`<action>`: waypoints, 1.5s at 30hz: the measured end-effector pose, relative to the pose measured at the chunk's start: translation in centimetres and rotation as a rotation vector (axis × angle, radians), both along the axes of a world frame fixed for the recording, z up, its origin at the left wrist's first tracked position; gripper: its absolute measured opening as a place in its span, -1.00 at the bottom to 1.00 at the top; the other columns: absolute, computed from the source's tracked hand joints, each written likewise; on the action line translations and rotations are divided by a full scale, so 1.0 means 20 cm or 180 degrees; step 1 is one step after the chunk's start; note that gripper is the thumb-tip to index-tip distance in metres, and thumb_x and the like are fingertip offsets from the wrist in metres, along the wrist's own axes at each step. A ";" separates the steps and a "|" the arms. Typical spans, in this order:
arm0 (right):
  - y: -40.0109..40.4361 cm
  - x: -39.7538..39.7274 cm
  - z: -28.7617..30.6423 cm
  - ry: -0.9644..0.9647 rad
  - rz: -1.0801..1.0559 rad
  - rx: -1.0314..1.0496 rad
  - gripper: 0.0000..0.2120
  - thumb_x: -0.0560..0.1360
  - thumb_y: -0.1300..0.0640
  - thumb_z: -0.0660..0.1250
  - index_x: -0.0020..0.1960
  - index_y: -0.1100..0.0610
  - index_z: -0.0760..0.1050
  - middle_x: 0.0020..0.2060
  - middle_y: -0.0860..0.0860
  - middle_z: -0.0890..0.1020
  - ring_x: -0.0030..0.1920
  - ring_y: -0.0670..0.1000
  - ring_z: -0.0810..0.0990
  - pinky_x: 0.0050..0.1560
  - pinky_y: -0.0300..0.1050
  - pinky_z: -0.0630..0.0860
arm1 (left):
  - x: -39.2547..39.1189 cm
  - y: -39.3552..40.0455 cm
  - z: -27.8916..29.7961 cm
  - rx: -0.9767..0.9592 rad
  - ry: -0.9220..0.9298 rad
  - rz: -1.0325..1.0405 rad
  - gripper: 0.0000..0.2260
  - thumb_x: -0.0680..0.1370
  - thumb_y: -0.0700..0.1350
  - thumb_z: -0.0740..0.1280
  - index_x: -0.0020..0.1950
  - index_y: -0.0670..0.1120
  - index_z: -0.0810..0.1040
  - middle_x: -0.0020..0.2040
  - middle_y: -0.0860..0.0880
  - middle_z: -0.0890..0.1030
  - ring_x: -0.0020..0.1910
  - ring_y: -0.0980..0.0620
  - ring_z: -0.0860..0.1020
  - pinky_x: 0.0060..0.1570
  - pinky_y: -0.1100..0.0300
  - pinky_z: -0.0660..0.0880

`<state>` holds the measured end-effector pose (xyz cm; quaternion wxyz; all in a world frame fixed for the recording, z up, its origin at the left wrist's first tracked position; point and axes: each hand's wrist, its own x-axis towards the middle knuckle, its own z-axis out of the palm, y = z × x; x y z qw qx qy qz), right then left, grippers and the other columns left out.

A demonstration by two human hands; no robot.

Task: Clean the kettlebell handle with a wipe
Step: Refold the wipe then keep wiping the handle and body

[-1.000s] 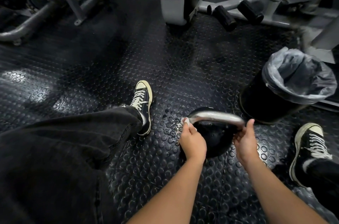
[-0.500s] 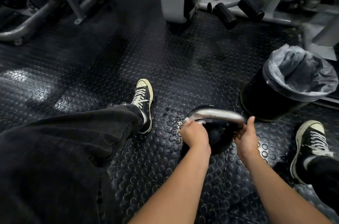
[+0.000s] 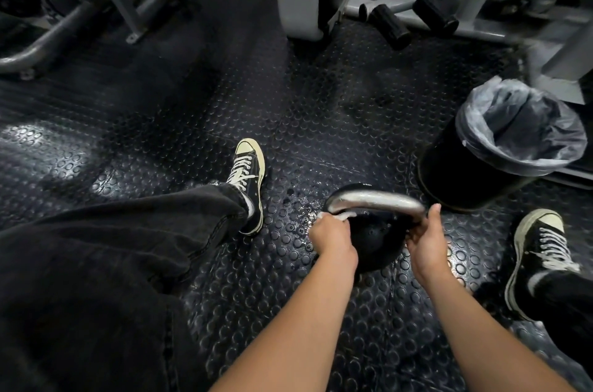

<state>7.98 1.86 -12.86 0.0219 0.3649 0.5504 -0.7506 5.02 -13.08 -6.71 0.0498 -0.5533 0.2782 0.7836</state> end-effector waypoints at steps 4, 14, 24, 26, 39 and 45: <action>0.01 0.00 -0.02 -0.0001 -0.0024 0.0024 -0.10 0.41 -0.47 0.11 0.47 0.17 0.42 0.31 0.11 0.60 0.36 0.07 0.52 0.44 0.00 0.36 | -0.03 -0.02 0.03 0.0064 0.0012 -0.0005 -0.77 0.65 -0.34 0.15 0.26 -0.37 0.45 0.09 -0.24 0.54 0.12 -0.19 0.60 -0.12 0.14 0.61; 0.01 0.00 -0.03 0.0146 -0.0146 -0.0065 -0.43 0.67 -0.19 0.08 0.46 0.21 0.43 0.23 0.10 0.62 0.31 0.05 0.55 0.19 -0.17 0.46 | -0.03 -0.02 0.01 -0.0236 -0.0082 -0.0340 -0.81 0.64 -0.37 0.10 0.17 -0.32 0.46 0.14 -0.28 0.52 -0.04 -0.18 0.62 -0.14 0.14 0.62; 0.01 0.00 -0.04 0.0059 -0.0128 0.0017 -0.54 0.67 -0.20 0.09 0.27 0.10 0.53 0.02 -0.04 0.69 0.10 -0.09 0.61 0.14 -0.19 0.46 | -0.01 -0.05 0.00 -0.0416 -0.0053 -0.0539 -0.84 0.61 -0.36 0.18 -0.07 -0.26 0.54 -0.08 -0.18 0.58 -0.16 -0.08 0.60 -0.36 0.23 0.53; 0.01 0.00 -0.05 0.0015 -0.0142 0.0119 -0.56 0.65 -0.23 0.11 0.19 0.06 0.57 -0.04 -0.06 0.72 0.11 -0.05 0.63 0.20 -0.13 0.46 | -0.02 -0.03 0.03 -0.0419 -0.0036 -0.0560 -0.86 0.62 -0.35 0.18 0.06 -0.28 0.53 -0.13 -0.14 0.54 -0.19 -0.04 0.58 -0.34 0.24 0.53; 0.02 0.01 -0.04 0.0173 -0.0096 -0.0032 -0.40 0.66 -0.23 0.08 0.43 0.22 0.45 0.29 0.13 0.61 0.33 0.07 0.54 0.38 -0.06 0.41 | 0.00 -0.01 0.07 0.0311 0.0138 -0.0237 -0.81 0.66 -0.39 0.12 0.25 -0.34 0.41 0.18 -0.28 0.52 0.11 -0.18 0.58 0.19 0.01 0.56; 0.03 0.01 -0.06 0.0227 -0.0101 -0.0164 -0.26 0.56 -0.32 0.14 0.50 0.21 0.38 0.37 0.11 0.56 0.39 0.04 0.49 0.37 -0.12 0.38 | -0.02 -0.07 -0.02 0.0810 -0.0041 0.0065 -0.82 0.67 -0.24 0.19 0.05 -0.33 0.52 0.22 -0.30 0.55 0.15 -0.18 0.58 0.38 0.08 0.40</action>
